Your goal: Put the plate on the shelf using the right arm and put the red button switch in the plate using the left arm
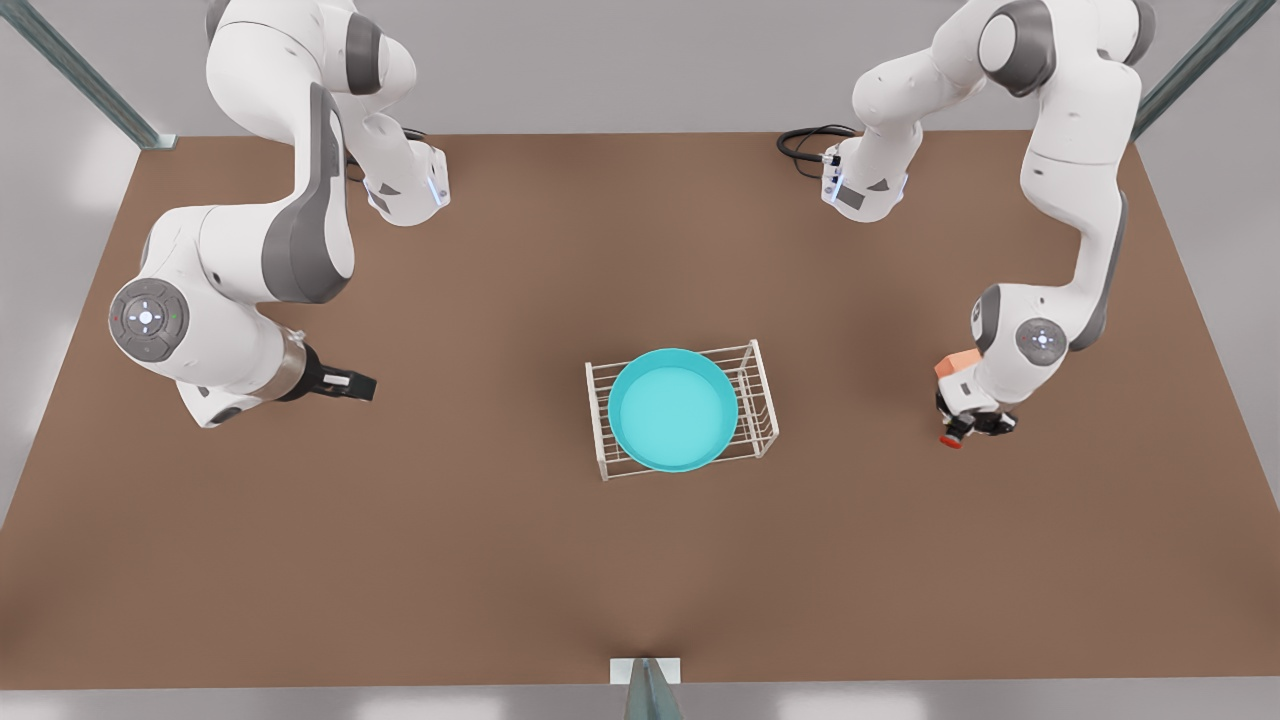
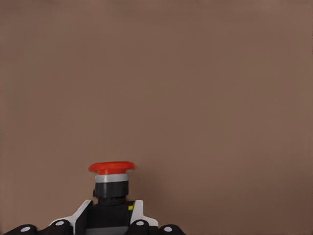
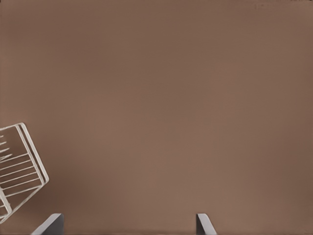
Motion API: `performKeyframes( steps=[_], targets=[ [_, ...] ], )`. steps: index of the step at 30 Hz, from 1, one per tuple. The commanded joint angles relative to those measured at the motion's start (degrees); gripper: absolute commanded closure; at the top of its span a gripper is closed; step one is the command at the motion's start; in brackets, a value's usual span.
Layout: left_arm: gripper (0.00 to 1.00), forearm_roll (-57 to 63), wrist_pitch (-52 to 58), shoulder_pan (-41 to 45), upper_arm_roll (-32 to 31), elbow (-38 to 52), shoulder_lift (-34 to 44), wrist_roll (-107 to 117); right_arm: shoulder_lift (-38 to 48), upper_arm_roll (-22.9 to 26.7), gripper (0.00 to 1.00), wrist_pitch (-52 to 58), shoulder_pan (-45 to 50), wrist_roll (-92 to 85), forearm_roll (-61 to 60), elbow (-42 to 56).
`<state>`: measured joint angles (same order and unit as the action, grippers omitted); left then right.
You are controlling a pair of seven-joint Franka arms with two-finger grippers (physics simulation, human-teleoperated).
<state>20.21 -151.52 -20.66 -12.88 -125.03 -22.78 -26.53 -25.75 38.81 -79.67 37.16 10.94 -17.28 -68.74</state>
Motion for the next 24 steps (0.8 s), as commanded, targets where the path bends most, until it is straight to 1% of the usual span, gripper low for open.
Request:
performKeyframes(
  steps=[1,3,6,7,9,14,17,19,22,24],
  targets=[
    [0.53,-0.61,4.92,0.00,-1.09,1.81,0.11,2.36,0.09,0.04,0.00,0.04,0.01,-6.98,-0.03,0.01],
    [0.53,-1.23,5.54,0.00,-1.45,2.16,0.28,2.71,0.09,0.13,0.00,0.04,0.01,-6.89,-0.12,0.01],
    [0.54,-3.86,11.34,0.00,-3.99,5.85,1.34,2.80,0.09,0.30,0.00,-0.05,-0.95,-6.89,-2.14,0.10],
    [0.54,-5.71,15.37,0.00,-5.40,8.31,2.04,3.32,0.09,0.30,0.00,-0.14,-0.95,-6.89,-2.14,0.10],
    [0.54,-5.80,25.22,0.00,-9.09,14.72,2.22,7.89,0.09,0.30,0.00,-0.14,-0.95,-6.89,-2.23,0.19],
    [0.54,-6.06,36.39,0.27,-16.21,23.08,1.69,19.05,0.00,0.13,0.00,-1.11,-0.95,-6.63,-2.31,0.10],
    [0.54,-8.09,40.25,3.16,-17.88,26.59,1.16,26.43,0.00,0.21,0.00,-1.19,-0.95,-6.72,-2.23,0.10],
    [0.54,-9.66,42.89,6.33,-17.88,29.49,0.90,31.53,0.00,0.04,0.00,-1.28,-0.95,-6.63,-2.23,0.10],
    [0.55,-12.39,43.24,9.58,-17.88,32.74,0.72,39.00,0.00,0.13,0.00,-1.28,-0.95,-6.45,-2.23,0.10],
    [0.55,-13.45,43.24,11.51,-17.88,33.18,0.72,44.62,0.00,0.21,0.00,-1.28,-0.95,-6.54,-2.23,0.10]
  ],
)
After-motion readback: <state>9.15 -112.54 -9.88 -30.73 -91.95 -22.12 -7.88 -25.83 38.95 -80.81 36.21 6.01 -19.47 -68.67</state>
